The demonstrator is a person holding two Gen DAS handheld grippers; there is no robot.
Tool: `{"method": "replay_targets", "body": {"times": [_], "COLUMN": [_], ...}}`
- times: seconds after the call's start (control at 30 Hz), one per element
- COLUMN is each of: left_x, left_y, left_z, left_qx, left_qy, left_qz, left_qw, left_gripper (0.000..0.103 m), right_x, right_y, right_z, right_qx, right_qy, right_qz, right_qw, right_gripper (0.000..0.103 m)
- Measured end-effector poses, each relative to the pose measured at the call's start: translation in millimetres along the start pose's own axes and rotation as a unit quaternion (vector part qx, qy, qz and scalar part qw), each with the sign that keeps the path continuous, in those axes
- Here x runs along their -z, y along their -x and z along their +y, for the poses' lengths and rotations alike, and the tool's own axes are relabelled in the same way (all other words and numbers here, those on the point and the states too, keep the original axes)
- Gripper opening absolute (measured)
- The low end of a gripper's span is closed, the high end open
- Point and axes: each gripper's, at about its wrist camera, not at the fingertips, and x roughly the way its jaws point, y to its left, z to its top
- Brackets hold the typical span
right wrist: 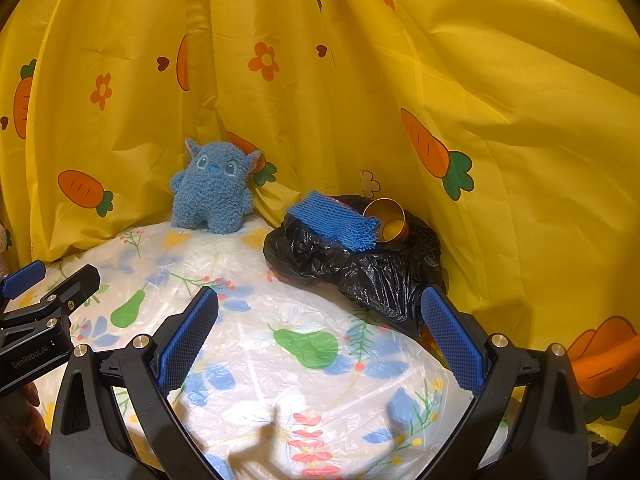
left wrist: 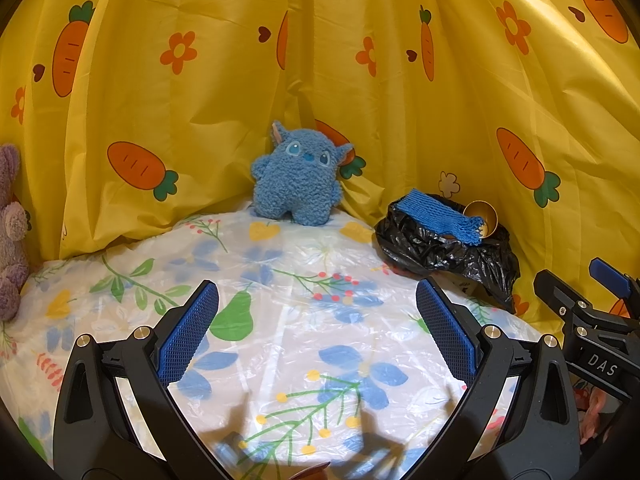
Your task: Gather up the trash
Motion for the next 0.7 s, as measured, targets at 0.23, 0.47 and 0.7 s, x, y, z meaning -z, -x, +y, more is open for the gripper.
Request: {"method": "replay_targets", "body": {"times": [0.23, 0.47, 0.7], "left_x": [0.3, 0.1, 0.5], "left_y": [-1.0, -1.6, -3.7], "left_z": [-0.3, -0.5, -0.8], "left_qx": [-0.001, -0.001, -0.001], "left_qy": [0.000, 0.001, 0.001], "left_qz": [0.000, 0.000, 0.001], "left_qw": [1.0000, 1.0000, 1.0000], "left_gripper": [0.097, 0.097, 0.097], "right_x": [-0.3, -0.5, -0.4], "right_y": [-0.5, -1.6, -1.9], "right_z": [0.4, -0.3, 0.0], "right_qx": [0.000, -0.001, 0.000], "right_qy": [0.000, 0.001, 0.000], "right_qz": [0.000, 0.001, 0.000], "right_qw": [1.000, 1.000, 1.000], "right_gripper": [0.097, 0.097, 0.097]}}
